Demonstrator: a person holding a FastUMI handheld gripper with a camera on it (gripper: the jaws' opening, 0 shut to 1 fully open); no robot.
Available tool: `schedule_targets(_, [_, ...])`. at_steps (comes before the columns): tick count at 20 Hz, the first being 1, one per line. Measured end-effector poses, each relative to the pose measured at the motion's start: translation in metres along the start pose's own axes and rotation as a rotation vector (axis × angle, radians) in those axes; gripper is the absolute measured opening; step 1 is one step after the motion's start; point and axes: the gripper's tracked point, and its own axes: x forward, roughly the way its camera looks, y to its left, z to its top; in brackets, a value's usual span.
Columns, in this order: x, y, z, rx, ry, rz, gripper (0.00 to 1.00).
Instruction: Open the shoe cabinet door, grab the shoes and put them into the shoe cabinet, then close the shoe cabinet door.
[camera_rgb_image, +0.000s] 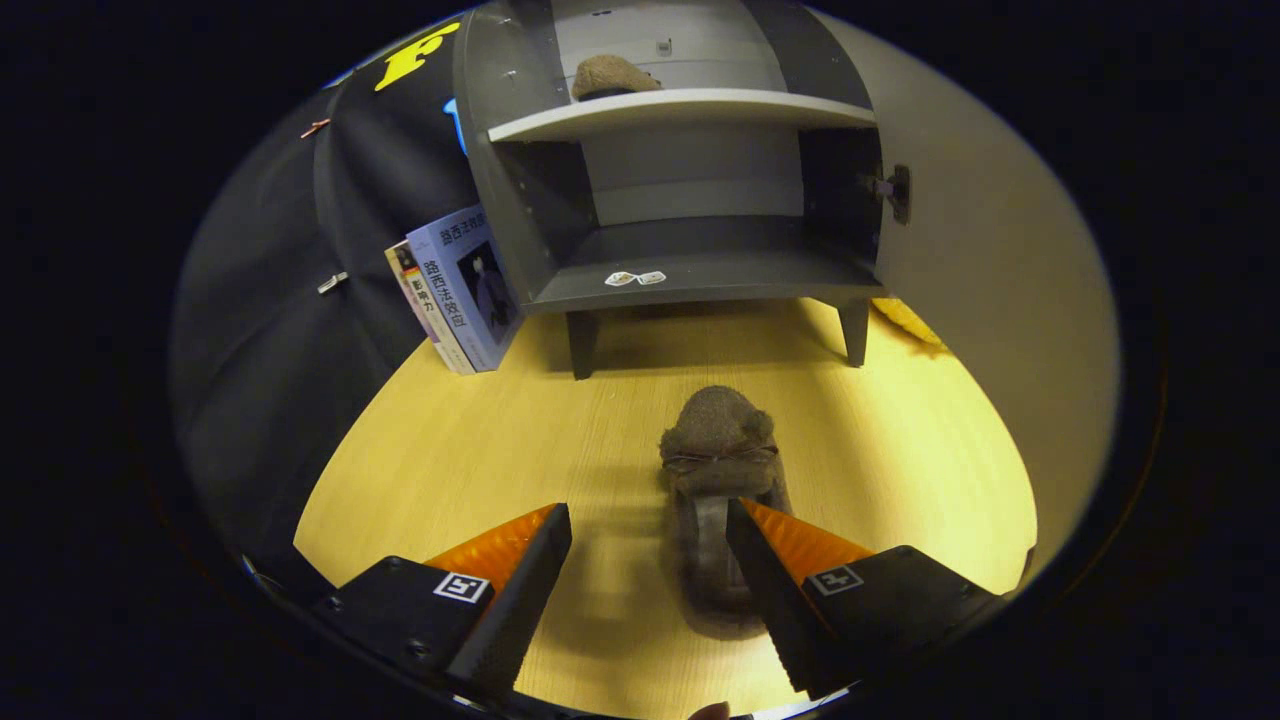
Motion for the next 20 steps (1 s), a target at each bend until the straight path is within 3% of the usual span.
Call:
schedule_targets(3, [0.025, -0.004, -0.007, -0.003, 0.009, -0.018, 0.99])
schedule_targets(5, [0.034, -0.007, -0.011, 0.005, 0.013, -0.036, 0.9])
schedule_targets(8, [0.033, -0.005, -0.024, 0.046, 0.052, -0.045, 0.87])
schedule_targets(11, [0.034, -0.008, -0.021, 0.041, 0.023, -0.064, 0.85])
schedule_targets(15, [0.069, -0.013, -0.013, 0.045, -0.009, -0.095, 0.82])
schedule_targets(17, [0.082, -0.025, -0.004, 0.012, -0.053, -0.15, 0.74])
schedule_targets(20, [0.094, -0.034, 0.004, -0.02, -0.104, -0.186, 0.38])
